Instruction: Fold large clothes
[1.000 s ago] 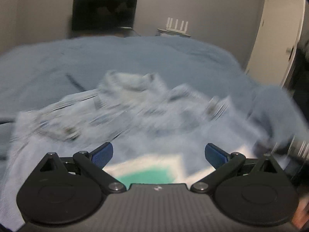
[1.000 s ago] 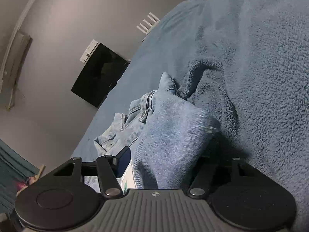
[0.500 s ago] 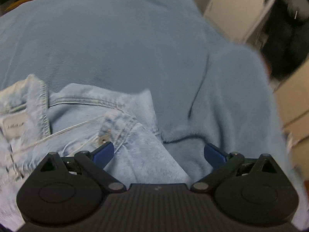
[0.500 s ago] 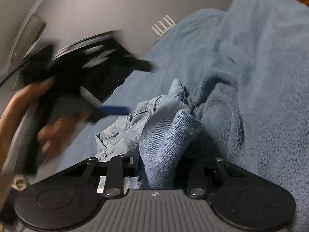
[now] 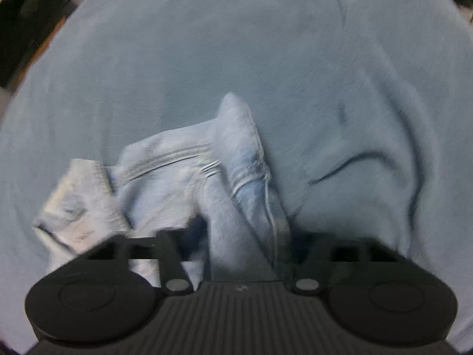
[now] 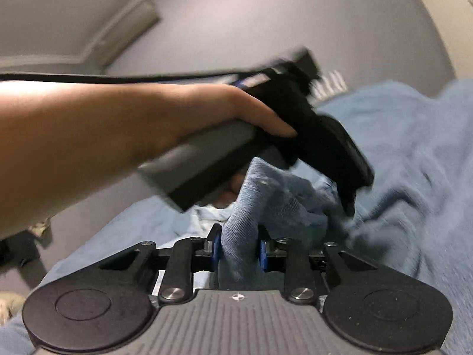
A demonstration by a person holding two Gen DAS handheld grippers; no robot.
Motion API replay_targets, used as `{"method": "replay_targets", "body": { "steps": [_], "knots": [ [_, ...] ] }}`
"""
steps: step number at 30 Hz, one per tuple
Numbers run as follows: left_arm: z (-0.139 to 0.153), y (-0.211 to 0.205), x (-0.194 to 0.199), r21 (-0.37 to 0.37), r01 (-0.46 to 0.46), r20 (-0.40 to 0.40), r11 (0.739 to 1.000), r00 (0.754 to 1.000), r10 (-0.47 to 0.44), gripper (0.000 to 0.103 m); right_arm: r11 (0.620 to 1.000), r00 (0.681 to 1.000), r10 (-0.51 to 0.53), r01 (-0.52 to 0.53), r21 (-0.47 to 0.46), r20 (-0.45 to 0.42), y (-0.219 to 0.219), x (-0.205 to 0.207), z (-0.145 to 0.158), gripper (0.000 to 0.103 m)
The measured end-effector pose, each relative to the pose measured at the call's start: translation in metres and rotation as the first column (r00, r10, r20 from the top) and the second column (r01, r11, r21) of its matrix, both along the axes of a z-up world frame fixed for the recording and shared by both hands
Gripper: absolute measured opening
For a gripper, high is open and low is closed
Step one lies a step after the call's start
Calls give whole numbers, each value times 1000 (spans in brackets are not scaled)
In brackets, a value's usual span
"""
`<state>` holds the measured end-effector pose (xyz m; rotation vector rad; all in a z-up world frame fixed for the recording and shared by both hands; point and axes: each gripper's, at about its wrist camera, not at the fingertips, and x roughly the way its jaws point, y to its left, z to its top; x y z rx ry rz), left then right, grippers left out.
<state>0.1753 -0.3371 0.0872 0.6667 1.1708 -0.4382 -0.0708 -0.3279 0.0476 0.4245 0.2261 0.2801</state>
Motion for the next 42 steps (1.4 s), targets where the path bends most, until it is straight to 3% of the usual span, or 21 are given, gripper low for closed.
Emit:
{"method": "replay_targets", "body": {
  "steps": [2, 4, 6, 7, 8, 10, 14, 15, 16, 19, 24, 25, 28, 34, 37, 42],
  "knots": [
    [13, 16, 0, -51, -10, 8, 999, 1000, 11, 16, 999, 999, 32, -32, -15, 27, 2, -3, 2, 24],
    [25, 41, 3, -141, -58, 0, 988, 998, 58, 13, 1000, 999, 26, -26, -13, 30, 2, -2, 1, 25],
    [33, 67, 4, -228, -100, -13, 969, 995, 100, 12, 1000, 999, 26, -26, 2, 29, -2, -2, -2, 33],
    [37, 82, 2, -272, -124, -19, 954, 992, 124, 12, 1000, 1000, 18, -19, 6, 23, -2, -2, -3, 47],
    [39, 92, 1, -308, -142, -24, 941, 990, 141, 11, 1000, 1000, 2, -2, -4, 9, 0, -2, -3, 68],
    [43, 113, -2, -371, -183, -34, 910, 982, 184, 11, 999, 1000, -10, 9, -42, -8, 8, 0, -2, 76],
    [54, 148, -16, -475, -229, -34, 850, 970, 242, 11, 988, 999, 7, -14, -152, -46, 32, 7, -3, 70],
    [57, 159, -19, -504, -243, -34, 829, 965, 262, 11, 984, 997, -12, -1, -177, -70, 38, 11, -4, 64],
    [60, 168, -24, -534, -252, -34, 807, 960, 277, 10, 986, 996, 2, -17, -163, -93, 37, 14, -6, 40],
    [67, 211, -44, -630, -261, -16, 731, 946, 324, 10, 985, 994, 66, -79, -155, -90, 46, 16, 0, 28],
    [73, 319, -90, -779, -295, -30, 554, 899, 437, 10, 944, 982, 188, -190, -272, -34, 86, -1, 18, 25],
    [71, 340, -97, -797, -298, -32, 525, 889, 457, 10, 930, 977, 212, -210, -303, -25, 97, -3, 21, 25],
    [63, 392, -115, -825, -310, -33, 472, 860, 509, 9, 876, 957, 288, -271, -399, -18, 139, -5, 26, 25],
    [12, 480, -124, -878, -387, -164, 280, 795, 584, 9, 781, 915, 396, -381, -495, -79, 211, 2, 19, 25],
    [-6, 502, -125, -886, -404, -200, 226, 775, 600, 8, 752, 902, 419, -408, -518, -103, 236, 0, 17, 25],
    [-18, 526, -126, -881, -438, -251, 181, 755, 606, 8, 696, 884, 453, -432, -574, -115, 267, -2, 15, 24]
  ]
}}
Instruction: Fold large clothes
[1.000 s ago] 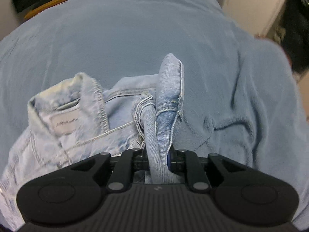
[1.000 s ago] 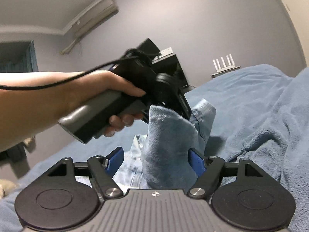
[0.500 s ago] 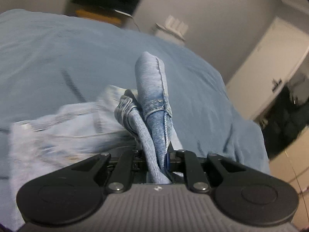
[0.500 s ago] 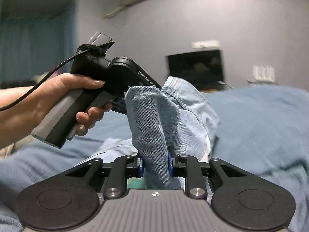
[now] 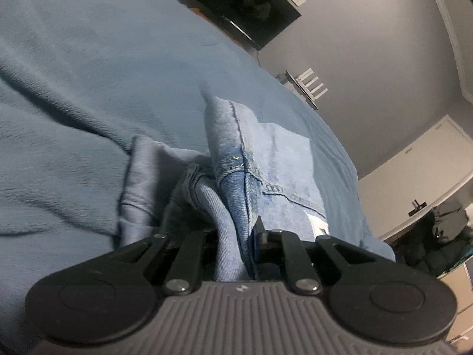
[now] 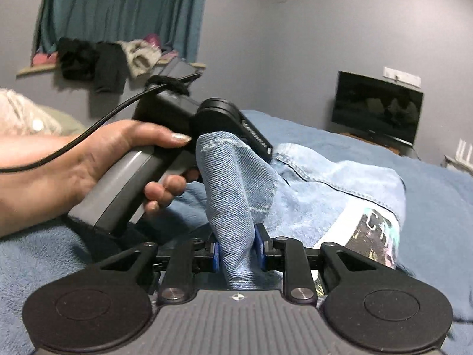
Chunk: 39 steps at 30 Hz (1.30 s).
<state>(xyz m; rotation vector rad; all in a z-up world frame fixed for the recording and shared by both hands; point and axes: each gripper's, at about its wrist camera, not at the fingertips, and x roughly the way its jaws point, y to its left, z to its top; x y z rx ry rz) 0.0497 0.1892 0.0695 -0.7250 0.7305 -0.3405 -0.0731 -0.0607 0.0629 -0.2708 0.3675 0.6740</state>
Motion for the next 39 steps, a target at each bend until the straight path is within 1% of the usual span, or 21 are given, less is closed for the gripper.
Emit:
{"method": "replay_targets", "body": {
  "steps": [3, 5, 8, 10, 11, 12, 13, 14, 15, 16, 17, 20, 21, 22, 24, 25, 28, 32, 35, 37, 39],
  "knots": [
    [-13, 7, 0, 18, -15, -35, 1000, 999, 15, 9, 999, 999, 27, -27, -31, -18, 7, 5, -5, 24],
    [-17, 9, -3, 30, -23, -62, 999, 998, 25, 11, 997, 999, 45, -46, -63, -30, 22, -15, -4, 24],
    [-21, 15, 1, 67, -43, -73, 997, 996, 48, 15, 993, 997, 68, -71, -97, -30, 32, -20, -10, 24],
    [-12, 8, -6, 136, -43, -55, 990, 997, 51, 15, 992, 996, 79, -82, -91, -39, 35, -17, -11, 24],
    [-7, -1, -9, 206, -40, -34, 978, 998, 48, 19, 993, 995, 84, -87, -81, -47, 31, -17, -12, 24],
    [-5, -8, -9, 294, -55, -3, 954, 998, 59, 20, 993, 995, 85, -89, -76, -54, 29, -12, -15, 24],
    [5, -19, -14, 395, -77, 47, 915, 997, 64, 25, 993, 995, 85, -89, -76, -59, 29, -13, -17, 24],
    [11, -25, -18, 452, -102, 82, 886, 994, 73, 32, 993, 994, 85, -90, -73, -62, 29, -14, -18, 24],
    [17, -29, -23, 484, -134, 124, 865, 989, 84, 34, 994, 994, 84, -89, -67, -64, 30, -12, -18, 24],
    [23, -28, -28, 487, -164, 177, 858, 980, 87, 38, 994, 994, 86, -90, -62, -70, 29, -12, -19, 24],
    [26, -28, -32, 463, -170, 209, 870, 975, 79, 40, 994, 993, 88, -93, -55, -80, 28, -13, -21, 25],
    [26, -35, -33, 346, -67, 258, 936, 966, -26, 43, 994, 988, 100, -105, -42, -117, 26, -3, -24, 28],
    [23, -41, -30, 354, -27, 245, 935, 967, -64, 43, 993, 986, 106, -111, -34, -128, 26, -1, -24, 29],
    [21, -48, -25, 384, -6, 220, 923, 972, -85, 43, 993, 983, 115, -118, -15, -142, 24, 1, -23, 33],
    [5, -56, -13, 490, 43, 110, 871, 988, -110, 42, 991, 975, 133, -126, 49, -180, 14, 5, -18, 39],
    [-3, -54, -10, 501, 67, 89, 863, 988, -128, 42, 988, 969, 145, -132, 77, -198, 6, 7, -14, 44],
    [-7, -41, -9, 466, 94, 78, 880, 986, -147, 42, 977, 958, 186, -157, 146, -219, -27, 3, -3, 51],
    [-6, -41, -7, 488, 134, 68, 862, 979, -191, 42, 975, 981, 105, -70, 211, -161, -85, -1, 19, 54],
    [-1, -43, -7, 500, 159, 51, 851, 976, -213, 42, 980, 990, -40, 65, 188, -134, -110, 34, 31, 56],
    [4, -42, -16, 532, 171, 58, 829, 970, -237, 42, 986, 993, -65, 79, 150, -96, -112, 53, 34, 56],
    [3, -40, -18, 533, 172, 61, 828, 969, -241, 42, 994, 997, -70, 73, 77, -37, -104, 74, 31, 54]
  ]
}}
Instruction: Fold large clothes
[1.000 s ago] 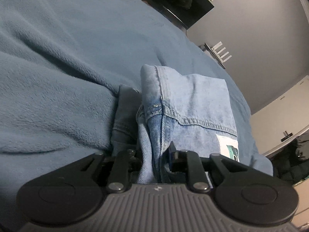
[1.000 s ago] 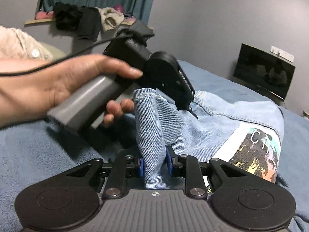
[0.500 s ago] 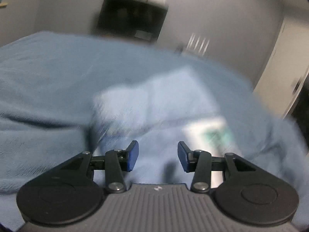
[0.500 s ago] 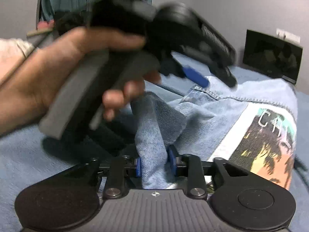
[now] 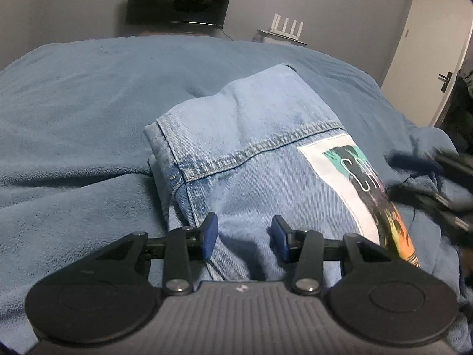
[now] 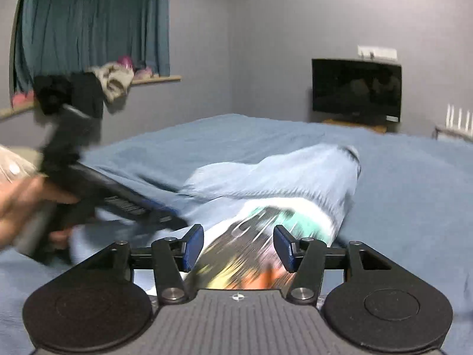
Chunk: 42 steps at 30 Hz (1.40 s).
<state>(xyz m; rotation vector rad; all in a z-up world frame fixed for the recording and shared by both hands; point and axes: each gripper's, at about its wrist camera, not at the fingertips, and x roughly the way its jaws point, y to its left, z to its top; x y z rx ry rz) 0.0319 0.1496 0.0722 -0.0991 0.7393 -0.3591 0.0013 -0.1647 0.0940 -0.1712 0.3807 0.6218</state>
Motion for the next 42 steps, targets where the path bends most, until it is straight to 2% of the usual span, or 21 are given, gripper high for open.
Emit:
{"method": "replay_targets", "body": {
  "steps": [3, 8, 13, 17, 18, 20, 22, 25, 27, 29, 31, 33, 36, 39, 42],
  "knots": [
    [0, 4, -3, -7, 2, 3, 1000, 1000, -2, 42, 997, 999, 0, 3, -71, 34, 17, 34, -8, 51],
    [-14, 10, 6, -42, -9, -39, 999, 999, 8, 42, 992, 999, -49, 47, -120, -13, 49, 88, -39, 50],
    [-18, -1, 8, 0, -10, -11, 1000, 1000, 10, 42, 992, 992, -110, 105, -76, -69, 55, 120, -69, 50],
    [-6, 5, -8, -77, -62, 21, 995, 998, 64, 42, 993, 991, -122, 122, -6, -56, 54, 107, -62, 53],
    [0, 8, -15, -104, -88, 24, 991, 996, 91, 46, 992, 991, -116, 118, 35, -59, 49, 97, -58, 54],
    [11, 10, -34, -158, -137, 33, 978, 989, 144, 60, 988, 993, -100, 106, 108, -55, 36, 72, -50, 56],
    [19, 9, -53, -176, -147, 28, 973, 988, 154, 60, 988, 996, -77, 82, 132, -41, 27, 46, -47, 58],
    [24, 4, -72, -138, -161, -3, 977, 987, 163, 60, 992, 999, -27, 32, 120, -43, 15, 9, -47, 60],
    [18, 1, -81, -59, -204, -52, 977, 978, 201, 60, 998, 998, -2, 5, 57, -59, 10, -7, -52, 61],
    [7, 5, -82, -30, -240, -119, 970, 965, 235, 60, 1000, 997, -20, 19, -18, -75, 6, -15, -57, 61],
    [-7, 10, -76, 6, -296, -191, 955, 937, 291, 60, 999, 990, -40, 44, 27, -136, -5, -12, -60, 62],
    [-17, 22, -72, -59, -327, -254, 943, 919, 302, 60, 992, 975, -58, 81, 101, -212, -17, -7, -59, 64],
    [-20, 35, -74, -160, -335, -280, 929, 917, 283, 59, 979, 962, -59, 108, 173, -265, -33, -4, -61, 65],
    [-14, 43, -87, -237, -345, -233, 908, 928, 292, 59, 961, 948, -60, 139, 237, -313, -46, -6, -64, 70],
    [-7, 43, -98, -249, -332, -177, 910, 939, 294, 66, 940, 929, -46, 166, 299, -368, -56, -2, -68, 73]
  ]
}}
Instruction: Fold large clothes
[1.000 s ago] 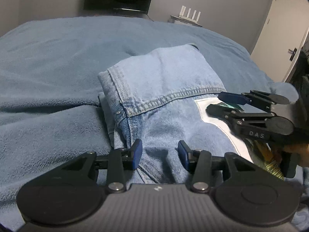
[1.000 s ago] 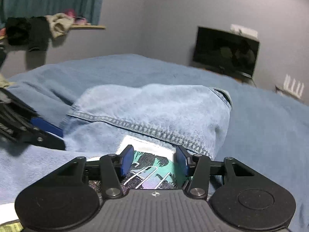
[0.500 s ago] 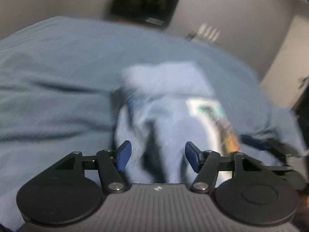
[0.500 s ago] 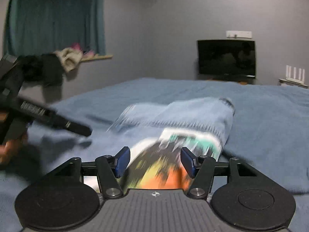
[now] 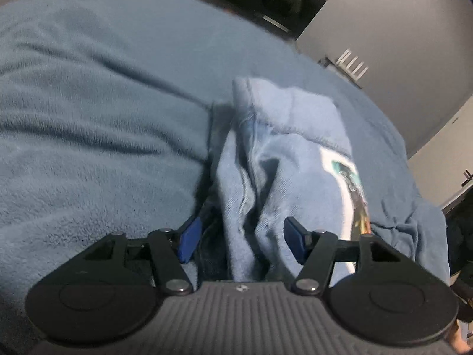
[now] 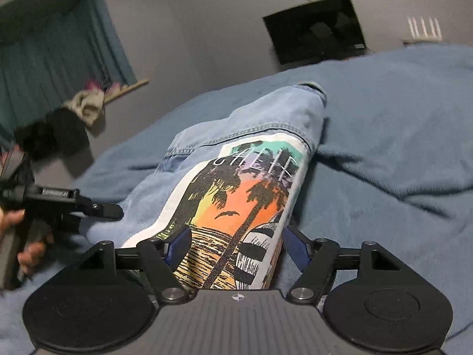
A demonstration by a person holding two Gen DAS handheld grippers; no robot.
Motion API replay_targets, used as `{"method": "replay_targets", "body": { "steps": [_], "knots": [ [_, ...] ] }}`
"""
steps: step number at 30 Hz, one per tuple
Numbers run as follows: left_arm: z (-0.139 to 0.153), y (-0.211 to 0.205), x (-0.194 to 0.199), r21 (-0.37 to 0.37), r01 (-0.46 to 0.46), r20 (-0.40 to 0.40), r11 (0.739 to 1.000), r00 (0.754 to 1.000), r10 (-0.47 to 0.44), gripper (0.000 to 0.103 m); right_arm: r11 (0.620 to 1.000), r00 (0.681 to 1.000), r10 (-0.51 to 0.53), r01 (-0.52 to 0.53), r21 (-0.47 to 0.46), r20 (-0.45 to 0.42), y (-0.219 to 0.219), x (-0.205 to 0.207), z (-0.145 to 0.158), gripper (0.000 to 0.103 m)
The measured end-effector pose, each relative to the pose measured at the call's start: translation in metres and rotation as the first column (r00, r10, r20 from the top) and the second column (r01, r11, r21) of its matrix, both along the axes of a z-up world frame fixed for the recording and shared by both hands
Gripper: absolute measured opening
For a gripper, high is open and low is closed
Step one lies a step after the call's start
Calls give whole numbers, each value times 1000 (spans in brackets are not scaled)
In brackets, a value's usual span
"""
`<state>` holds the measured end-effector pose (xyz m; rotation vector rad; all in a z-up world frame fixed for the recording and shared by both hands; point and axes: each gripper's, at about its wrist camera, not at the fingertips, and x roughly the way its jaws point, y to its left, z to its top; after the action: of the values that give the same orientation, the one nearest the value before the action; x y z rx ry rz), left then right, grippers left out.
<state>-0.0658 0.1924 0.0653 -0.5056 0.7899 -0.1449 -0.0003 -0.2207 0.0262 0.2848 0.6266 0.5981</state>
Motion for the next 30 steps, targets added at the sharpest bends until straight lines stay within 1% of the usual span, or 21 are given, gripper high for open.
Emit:
{"method": "replay_targets", "body": {
  "steps": [1, 2, 3, 5, 9, 11, 15, 16, 18, 19, 20, 21, 23, 27, 28, 30],
  "knots": [
    [1, -1, 0, 10, 6, 0, 1000, 1000, -6, 73, 1000, 1000, -2, 2, 21, -16, 0, 2, -2, 74],
    [3, -3, 0, 18, 16, -3, 1000, 1000, -16, 77, 999, 1000, -3, 5, 40, -29, 0, 3, -2, 75],
    [3, -5, 0, 18, 35, -6, 999, 999, -35, 78, 998, 999, -1, 3, 55, -42, 0, 5, -4, 76],
    [0, -9, 5, 2, 88, -27, 996, 996, -88, 86, 997, 998, 5, 0, 71, -59, 2, 7, -5, 78],
    [-9, -19, 18, 14, 158, -127, 987, 980, -155, 87, 996, 996, 19, -11, 92, -87, 5, 10, -8, 79],
    [-17, -20, 27, -9, 160, -160, 987, 974, -159, 89, 992, 993, 22, -8, 125, -113, 5, 13, -10, 79],
    [-30, -16, 47, -62, 158, -199, 986, 966, -167, 89, 981, 990, 7, 20, 194, -141, -2, 28, -8, 84],
    [-32, -15, 50, -69, 161, -206, 985, 963, -172, 88, 978, 990, -1, 31, 209, -139, -5, 35, -5, 86],
    [-34, -14, 53, -82, 182, -204, 980, 959, -195, 76, 973, 991, -24, 54, 226, -135, -10, 52, 0, 91],
    [-37, -12, 55, -128, 193, -208, 973, 954, -217, 63, 971, 990, -32, 64, 231, -137, -12, 62, 2, 94],
    [-41, -11, 58, -162, 187, -215, 969, 952, -219, 59, 970, 989, -42, 74, 233, -140, -13, 75, 3, 95],
    [-42, -8, 56, -180, 181, -220, 967, 951, -219, 59, 970, 988, -51, 83, 227, -144, -15, 88, 4, 95],
    [-42, -7, 55, -189, 179, -221, 965, 950, -220, 57, 971, 985, -53, 89, 222, -164, -14, 113, 2, 96],
    [-41, -9, 55, -181, 178, -227, 967, 949, -217, 57, 956, 970, 38, 34, 290, -240, -3, 163, -14, 97],
    [-41, -10, 56, -182, 176, -229, 968, 949, -216, 57, 957, 964, 53, 25, 290, -259, 2, 173, -20, 97],
    [-42, -10, 58, -185, 172, -235, 968, 948, -213, 57, 969, 958, 48, 24, 245, -283, 11, 191, -30, 97]
  ]
}}
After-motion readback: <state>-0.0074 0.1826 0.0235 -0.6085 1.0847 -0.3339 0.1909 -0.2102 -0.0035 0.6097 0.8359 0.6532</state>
